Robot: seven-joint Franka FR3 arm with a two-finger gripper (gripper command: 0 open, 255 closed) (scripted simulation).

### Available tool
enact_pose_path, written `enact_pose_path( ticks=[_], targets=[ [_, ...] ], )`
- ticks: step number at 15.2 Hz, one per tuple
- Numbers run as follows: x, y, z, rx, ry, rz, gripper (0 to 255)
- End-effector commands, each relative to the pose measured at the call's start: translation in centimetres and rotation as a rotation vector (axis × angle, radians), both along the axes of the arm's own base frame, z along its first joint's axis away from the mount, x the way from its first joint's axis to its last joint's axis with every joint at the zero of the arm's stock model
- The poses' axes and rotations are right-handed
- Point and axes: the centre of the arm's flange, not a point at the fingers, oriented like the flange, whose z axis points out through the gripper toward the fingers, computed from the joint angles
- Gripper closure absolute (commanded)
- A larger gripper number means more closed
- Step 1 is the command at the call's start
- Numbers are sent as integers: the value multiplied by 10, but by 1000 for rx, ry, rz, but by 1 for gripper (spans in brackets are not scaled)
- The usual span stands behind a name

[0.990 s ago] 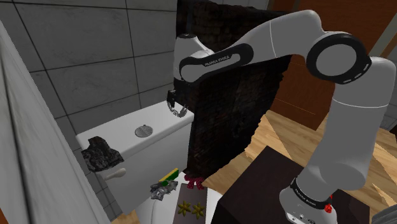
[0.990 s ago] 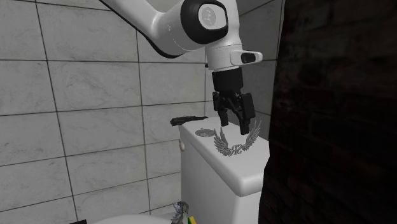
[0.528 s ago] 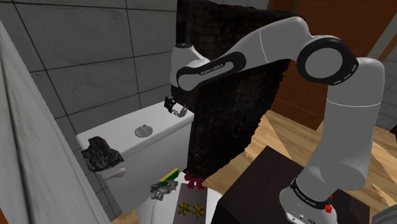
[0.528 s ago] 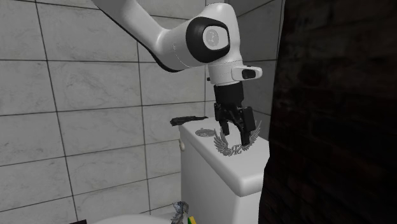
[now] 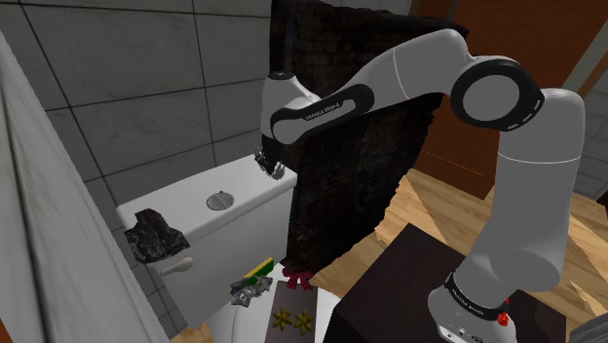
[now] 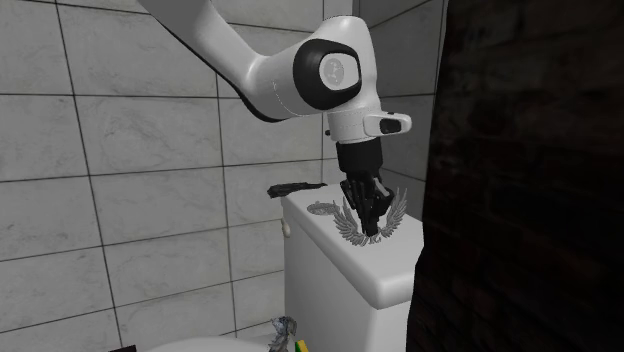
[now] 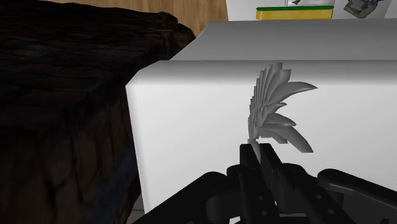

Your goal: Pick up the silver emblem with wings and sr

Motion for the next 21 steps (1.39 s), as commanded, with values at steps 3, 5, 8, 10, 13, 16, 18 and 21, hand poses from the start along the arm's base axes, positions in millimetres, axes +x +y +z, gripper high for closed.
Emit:
enact_pose_path(
  ticks=[3, 5, 8, 10, 13, 16, 18, 21],
  targets=[
    [0, 0, 0, 0, 1, 0, 255],
    [0, 0, 0, 0, 1, 0, 255],
    [0, 0, 16, 0, 1, 0, 255],
    [0, 0, 26, 0, 1, 0, 255],
    [0, 0, 42, 0, 1, 0, 255],
    [0, 0, 58, 0, 1, 0, 255],
    [0, 0, 69, 0, 1, 0, 255],
    [0, 0, 80, 0, 1, 0, 255]
  ],
)
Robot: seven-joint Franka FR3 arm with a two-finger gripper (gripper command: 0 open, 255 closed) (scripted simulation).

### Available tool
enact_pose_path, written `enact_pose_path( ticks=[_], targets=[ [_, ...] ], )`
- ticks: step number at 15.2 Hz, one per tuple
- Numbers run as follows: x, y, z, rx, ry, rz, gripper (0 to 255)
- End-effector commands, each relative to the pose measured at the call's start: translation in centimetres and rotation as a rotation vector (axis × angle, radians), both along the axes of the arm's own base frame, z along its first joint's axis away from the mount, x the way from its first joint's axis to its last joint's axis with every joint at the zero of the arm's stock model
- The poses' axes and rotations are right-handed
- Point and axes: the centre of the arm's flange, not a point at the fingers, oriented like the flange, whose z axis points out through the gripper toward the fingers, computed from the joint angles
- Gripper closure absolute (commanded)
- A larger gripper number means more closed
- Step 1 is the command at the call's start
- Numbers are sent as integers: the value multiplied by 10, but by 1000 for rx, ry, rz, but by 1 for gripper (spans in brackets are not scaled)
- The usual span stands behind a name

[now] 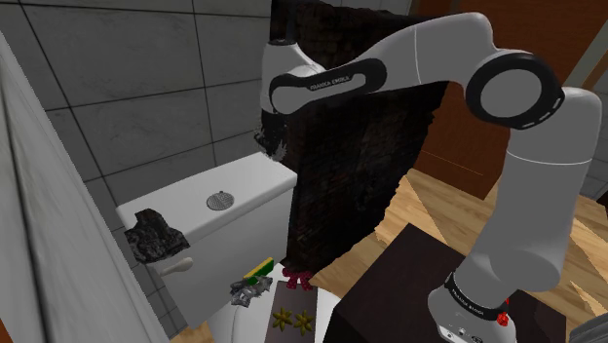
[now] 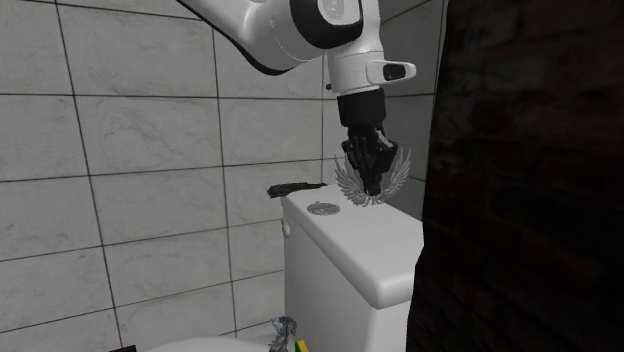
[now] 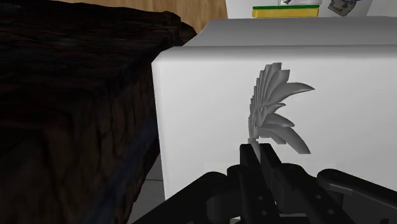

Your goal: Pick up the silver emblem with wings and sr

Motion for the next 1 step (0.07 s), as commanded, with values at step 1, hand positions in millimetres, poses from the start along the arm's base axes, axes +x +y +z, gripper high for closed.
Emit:
enact_pose_path(
  ticks=[1],
  targets=[
    [-1, 0, 3, 0, 0, 0, 255]
  ],
)
